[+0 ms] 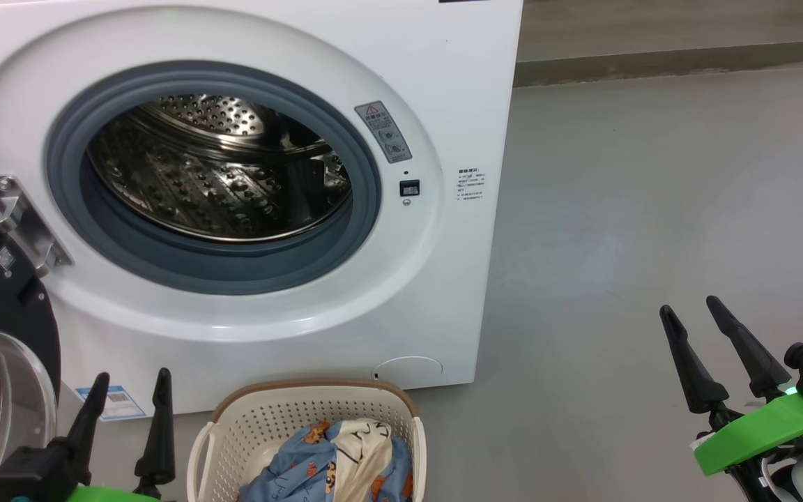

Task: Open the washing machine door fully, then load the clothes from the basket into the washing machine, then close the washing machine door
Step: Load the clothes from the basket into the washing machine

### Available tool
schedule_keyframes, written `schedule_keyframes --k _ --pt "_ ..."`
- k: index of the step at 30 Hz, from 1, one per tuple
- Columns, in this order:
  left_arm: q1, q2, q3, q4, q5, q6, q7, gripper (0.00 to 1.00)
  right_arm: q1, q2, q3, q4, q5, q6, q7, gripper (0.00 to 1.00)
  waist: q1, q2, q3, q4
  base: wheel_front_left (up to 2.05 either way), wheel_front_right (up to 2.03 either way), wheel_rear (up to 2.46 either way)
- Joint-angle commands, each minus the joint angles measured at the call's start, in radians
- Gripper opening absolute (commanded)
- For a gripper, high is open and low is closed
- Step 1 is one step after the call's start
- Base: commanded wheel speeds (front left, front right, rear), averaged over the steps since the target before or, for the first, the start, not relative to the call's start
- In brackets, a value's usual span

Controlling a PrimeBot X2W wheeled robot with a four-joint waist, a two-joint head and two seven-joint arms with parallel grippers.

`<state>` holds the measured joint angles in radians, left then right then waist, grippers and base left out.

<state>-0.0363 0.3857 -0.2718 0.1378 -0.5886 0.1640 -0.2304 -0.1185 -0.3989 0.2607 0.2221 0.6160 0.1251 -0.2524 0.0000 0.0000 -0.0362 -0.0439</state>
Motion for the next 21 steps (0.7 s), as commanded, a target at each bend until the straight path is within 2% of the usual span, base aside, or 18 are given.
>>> schedule_keyframes --k 1,21 --pt "-0.044 0.029 0.037 -0.017 -0.007 0.006 -0.010 1.00 -0.025 -0.022 0.017 -0.020 -0.001 0.006 -0.009 1.00 0.0000 0.0000 0.001 0.000 0.00 0.00 0.00" --pt "-0.049 0.033 0.019 -0.014 -0.012 0.004 -0.006 1.00 -0.031 -0.031 0.034 -0.018 0.004 0.006 -0.009 1.00 0.0000 0.0000 0.016 -0.008 0.00 0.00 0.00"
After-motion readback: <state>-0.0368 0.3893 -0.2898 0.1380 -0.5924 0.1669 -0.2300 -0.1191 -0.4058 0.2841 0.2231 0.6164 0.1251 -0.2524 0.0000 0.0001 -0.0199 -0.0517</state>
